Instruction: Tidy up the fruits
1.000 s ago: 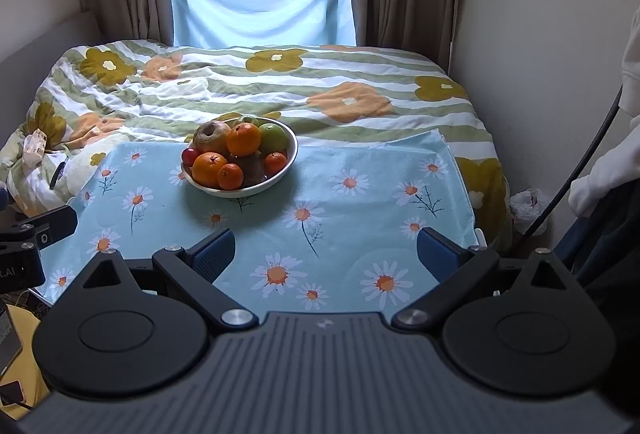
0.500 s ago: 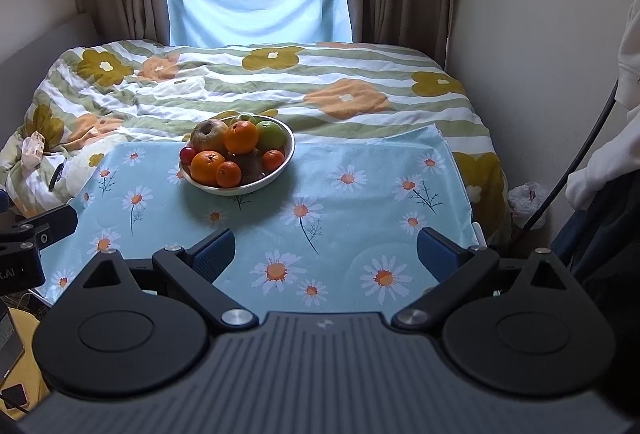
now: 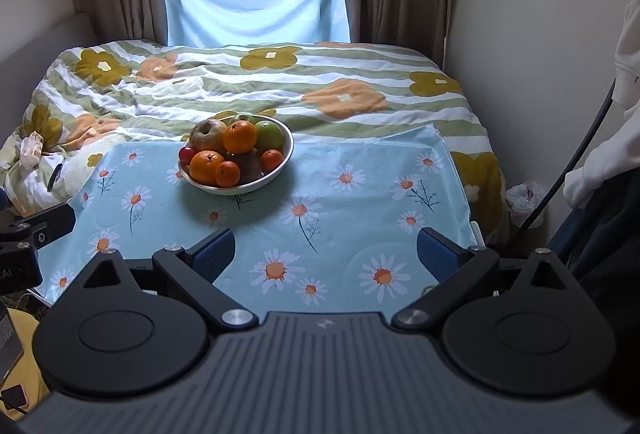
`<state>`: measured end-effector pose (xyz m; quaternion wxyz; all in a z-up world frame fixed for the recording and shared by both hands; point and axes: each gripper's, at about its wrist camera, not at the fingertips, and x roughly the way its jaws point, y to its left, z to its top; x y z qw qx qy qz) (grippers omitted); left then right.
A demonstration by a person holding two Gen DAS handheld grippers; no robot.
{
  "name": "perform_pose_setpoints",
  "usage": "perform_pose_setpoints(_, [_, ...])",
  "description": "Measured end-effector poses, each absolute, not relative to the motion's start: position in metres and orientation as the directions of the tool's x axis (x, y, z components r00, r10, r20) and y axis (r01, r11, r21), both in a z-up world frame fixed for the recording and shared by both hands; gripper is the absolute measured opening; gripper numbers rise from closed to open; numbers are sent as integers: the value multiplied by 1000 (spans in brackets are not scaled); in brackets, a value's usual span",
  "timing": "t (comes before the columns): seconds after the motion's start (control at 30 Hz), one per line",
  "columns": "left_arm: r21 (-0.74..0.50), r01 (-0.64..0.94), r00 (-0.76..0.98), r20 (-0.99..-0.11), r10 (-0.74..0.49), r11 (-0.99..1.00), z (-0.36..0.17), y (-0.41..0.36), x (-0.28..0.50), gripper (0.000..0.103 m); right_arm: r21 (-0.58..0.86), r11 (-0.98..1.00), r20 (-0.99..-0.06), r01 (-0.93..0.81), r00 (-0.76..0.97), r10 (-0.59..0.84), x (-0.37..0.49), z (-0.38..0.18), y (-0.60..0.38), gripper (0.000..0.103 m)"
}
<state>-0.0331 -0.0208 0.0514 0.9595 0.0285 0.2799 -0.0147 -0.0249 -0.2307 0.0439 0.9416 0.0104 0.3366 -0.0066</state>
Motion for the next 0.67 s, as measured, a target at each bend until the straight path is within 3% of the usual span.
perform_pose_setpoints(0.67, [30,40,849,-529,-18,999,51,-16,-31,103,15,1000,-636,20,772,-6,-24,44,-231,103])
